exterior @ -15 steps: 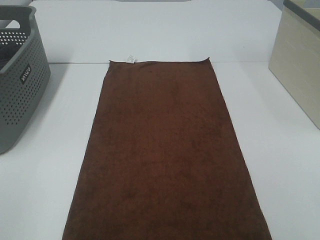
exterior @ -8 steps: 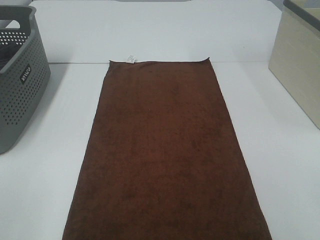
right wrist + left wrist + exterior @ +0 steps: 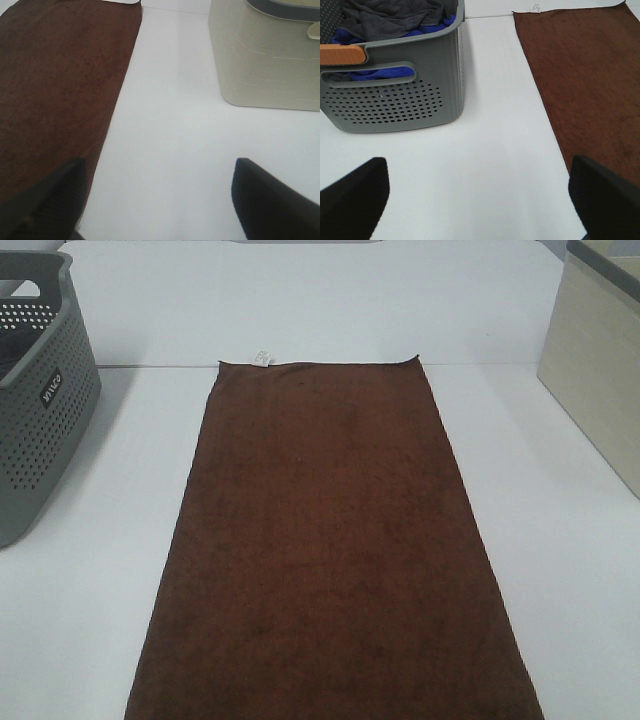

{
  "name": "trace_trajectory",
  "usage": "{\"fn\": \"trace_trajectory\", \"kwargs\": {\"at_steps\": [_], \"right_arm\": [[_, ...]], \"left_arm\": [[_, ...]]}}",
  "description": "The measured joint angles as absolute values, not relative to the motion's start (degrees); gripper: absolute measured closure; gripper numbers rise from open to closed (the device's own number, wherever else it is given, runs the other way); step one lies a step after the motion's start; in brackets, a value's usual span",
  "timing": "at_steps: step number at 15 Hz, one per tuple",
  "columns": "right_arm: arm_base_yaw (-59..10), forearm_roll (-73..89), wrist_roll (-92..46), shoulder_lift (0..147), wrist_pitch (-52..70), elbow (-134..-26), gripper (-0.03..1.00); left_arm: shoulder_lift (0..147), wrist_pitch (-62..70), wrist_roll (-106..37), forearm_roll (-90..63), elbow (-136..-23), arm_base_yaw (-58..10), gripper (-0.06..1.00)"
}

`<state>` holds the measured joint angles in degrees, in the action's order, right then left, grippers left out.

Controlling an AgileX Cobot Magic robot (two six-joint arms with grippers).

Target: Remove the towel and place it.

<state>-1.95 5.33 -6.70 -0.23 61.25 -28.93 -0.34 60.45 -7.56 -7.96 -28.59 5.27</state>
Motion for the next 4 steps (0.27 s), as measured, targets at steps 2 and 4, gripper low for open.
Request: {"fn": "trace_trajectory", "kwargs": {"at_steps": [2, 4], "right_arm": [[-1.95, 5.33, -6.70, -0.23, 61.25, -28.93, 0.20], [-1.95, 5.33, -6.70, -0.23, 61.25, -28.93, 0.20]], "left_arm": [[-0.34, 60.45, -7.56, -7.96, -28.59, 5.27, 0.05], [-0.34, 60.45, -7.56, -7.96, -28.59, 5.27, 0.05]]}}
